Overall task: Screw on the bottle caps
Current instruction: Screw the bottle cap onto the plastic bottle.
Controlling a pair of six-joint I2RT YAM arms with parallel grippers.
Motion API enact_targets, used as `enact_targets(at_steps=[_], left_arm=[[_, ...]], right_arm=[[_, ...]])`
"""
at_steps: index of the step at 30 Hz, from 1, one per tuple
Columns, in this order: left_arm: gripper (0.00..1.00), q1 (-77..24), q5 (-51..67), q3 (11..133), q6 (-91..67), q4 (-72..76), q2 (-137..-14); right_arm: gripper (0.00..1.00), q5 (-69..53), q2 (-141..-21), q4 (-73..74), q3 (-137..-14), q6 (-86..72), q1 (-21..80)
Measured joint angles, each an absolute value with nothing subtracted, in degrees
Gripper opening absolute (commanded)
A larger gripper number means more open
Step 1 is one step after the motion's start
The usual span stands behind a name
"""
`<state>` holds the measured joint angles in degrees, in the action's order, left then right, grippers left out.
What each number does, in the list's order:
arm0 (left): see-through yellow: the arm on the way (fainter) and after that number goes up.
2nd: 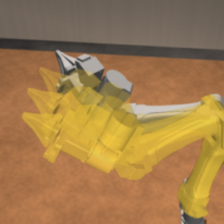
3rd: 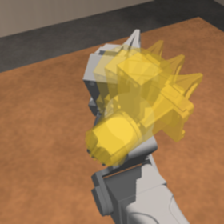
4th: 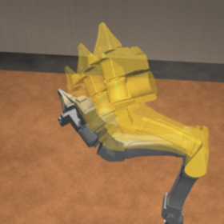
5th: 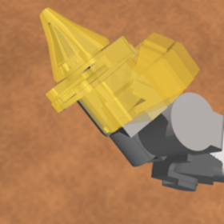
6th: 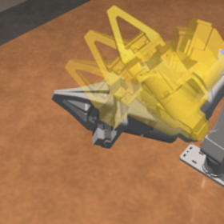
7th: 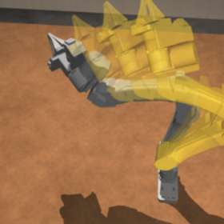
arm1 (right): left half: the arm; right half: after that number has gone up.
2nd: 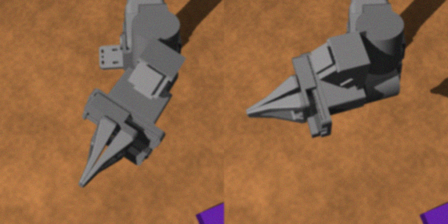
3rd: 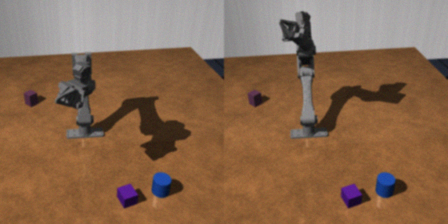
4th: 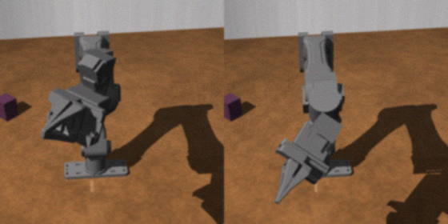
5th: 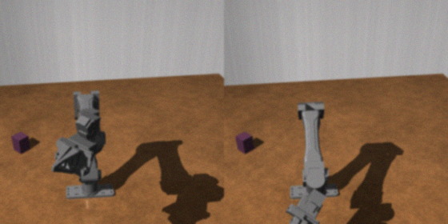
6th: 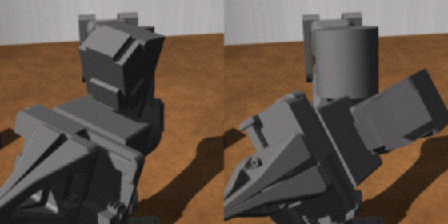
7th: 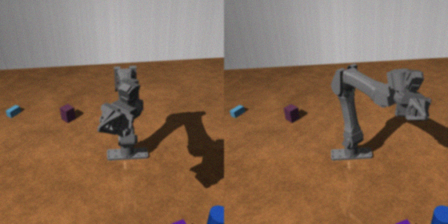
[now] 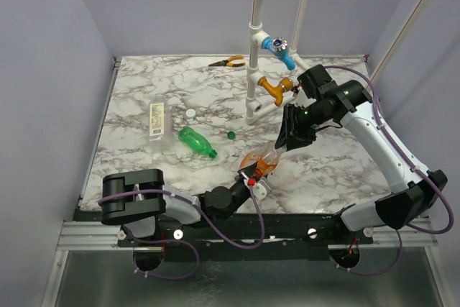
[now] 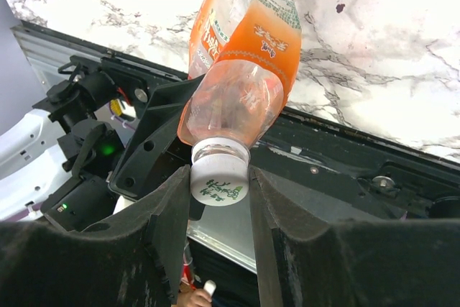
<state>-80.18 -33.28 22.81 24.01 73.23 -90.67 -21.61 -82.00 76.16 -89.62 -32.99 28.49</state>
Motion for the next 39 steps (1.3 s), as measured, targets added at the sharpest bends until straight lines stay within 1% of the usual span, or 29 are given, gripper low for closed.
enact_targets(at_steps=[28,34,39], left_arm=[[0.0,-79.88,-33.04,24.25,23.31,72.88,-91.44],[0.0,-79.77,-32.86,24.95,22.96,72.58,-92.12],[0.0,-79.61,-32.64,25.06,22.02,72.55,-92.55]], right_arm=[[0.4,-20.69,-82.94,74.67,-89.49,-32.95,28.49],[0.45,-19.94,-82.98,74.67,-89.49,-32.93,28.49],[0.46,-19.68,-83.02,74.7,-89.49,-32.93,28.49]])
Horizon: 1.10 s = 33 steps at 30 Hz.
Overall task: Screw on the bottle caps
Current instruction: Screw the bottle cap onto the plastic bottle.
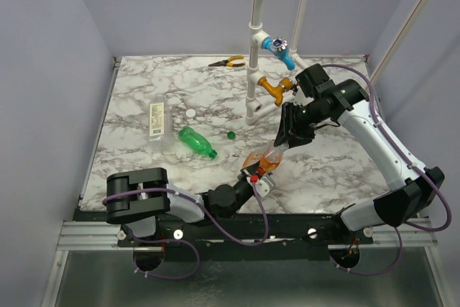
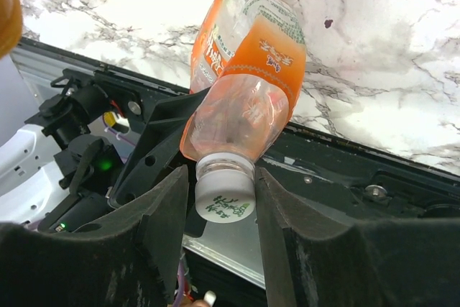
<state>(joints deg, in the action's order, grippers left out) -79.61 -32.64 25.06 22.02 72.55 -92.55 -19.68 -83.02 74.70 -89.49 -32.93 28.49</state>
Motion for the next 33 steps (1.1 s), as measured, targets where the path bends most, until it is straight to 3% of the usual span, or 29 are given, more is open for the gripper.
enact_targets(at_steps=[7,17,26,33], left_arm=[[0.0,-79.55,-32.51,25.06,21.37,72.53,-93.03],[0.0,-79.44,-32.38,25.06,20.21,72.79,-93.49],[0.0,-78.76,-32.34,25.06,19.05,73.28,-93.91],[0.0,-78.22,-32.34,24.88,17.93,74.19,-93.91]], right_arm=[[0.53,-19.09,-83.92,74.7,-89.52,-32.88,28.49],[0.75,-18.11,-84.25,74.72,-90.83,-32.38,28.49],[0.76,-17.21,-84.14,74.63,-92.09,-32.29,28.49],[0.68,-15.44,-81.54,74.56,-93.06,-32.8,28.49]])
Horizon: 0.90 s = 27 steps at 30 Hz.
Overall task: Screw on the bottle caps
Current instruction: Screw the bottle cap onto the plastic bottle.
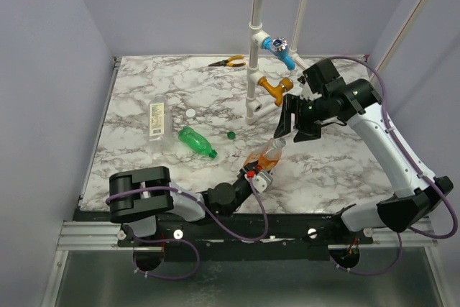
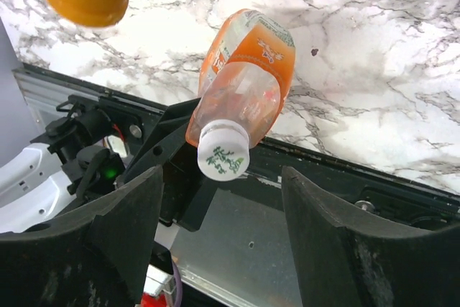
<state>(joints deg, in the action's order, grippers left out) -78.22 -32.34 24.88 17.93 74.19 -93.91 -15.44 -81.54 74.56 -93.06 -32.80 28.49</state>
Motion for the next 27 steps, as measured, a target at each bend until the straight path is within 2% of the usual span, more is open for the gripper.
enact_targets(at_steps=[3,7,27], left_arm=[[0.0,-78.22,-32.34,24.84,17.76,74.41,-93.91],[0.0,-78.22,-32.34,24.49,17.67,74.76,-93.91],[0.0,-78.22,-32.36,22.7,18.0,74.91,-90.89]], right_arm=[[0.55,-14.2,-79.64,74.56,-93.06,-33.61,28.49],[0.51,-12.69,-77.84,74.19,-93.01,-35.0,28.49],[0.45,-12.64,-77.14,69.47,-88.97,-37.82,28.49]])
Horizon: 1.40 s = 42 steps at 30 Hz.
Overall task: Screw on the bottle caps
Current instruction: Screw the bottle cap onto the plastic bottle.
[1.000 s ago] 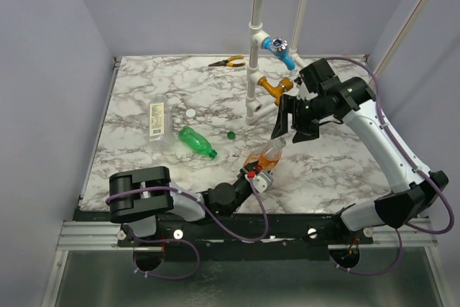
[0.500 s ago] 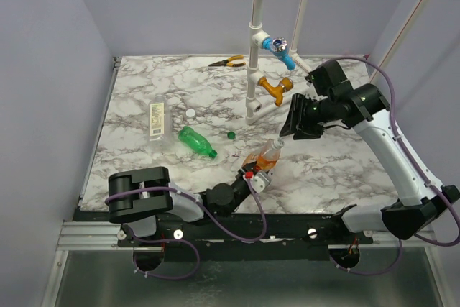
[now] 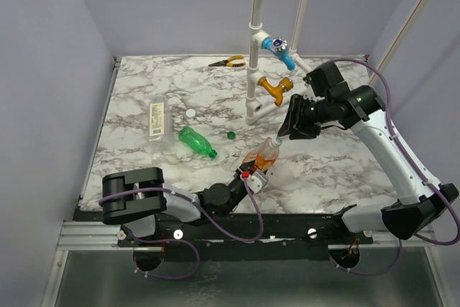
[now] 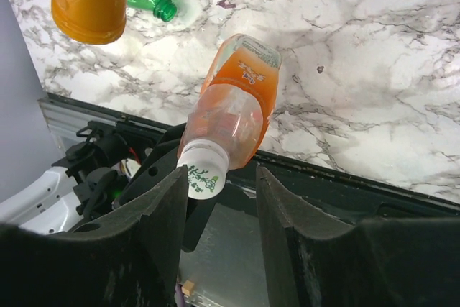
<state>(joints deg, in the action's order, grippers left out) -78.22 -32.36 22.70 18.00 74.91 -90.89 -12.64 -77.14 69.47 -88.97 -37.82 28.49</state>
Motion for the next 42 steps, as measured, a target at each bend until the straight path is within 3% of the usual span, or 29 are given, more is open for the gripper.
enact_targets(at_steps=[8,42], left_arm=[[0.0,-78.22,-32.36,22.7,18.0,74.91,-90.89],[0.0,-77.95,-32.34,23.0,17.74,74.43,-92.33]], right_arm=[[0.4,-13.41,-77.14,69.04,-88.88,-37.93,28.49],[0.39,-15.59,-77.14,69.04,-85.86,-37.89,29.26]])
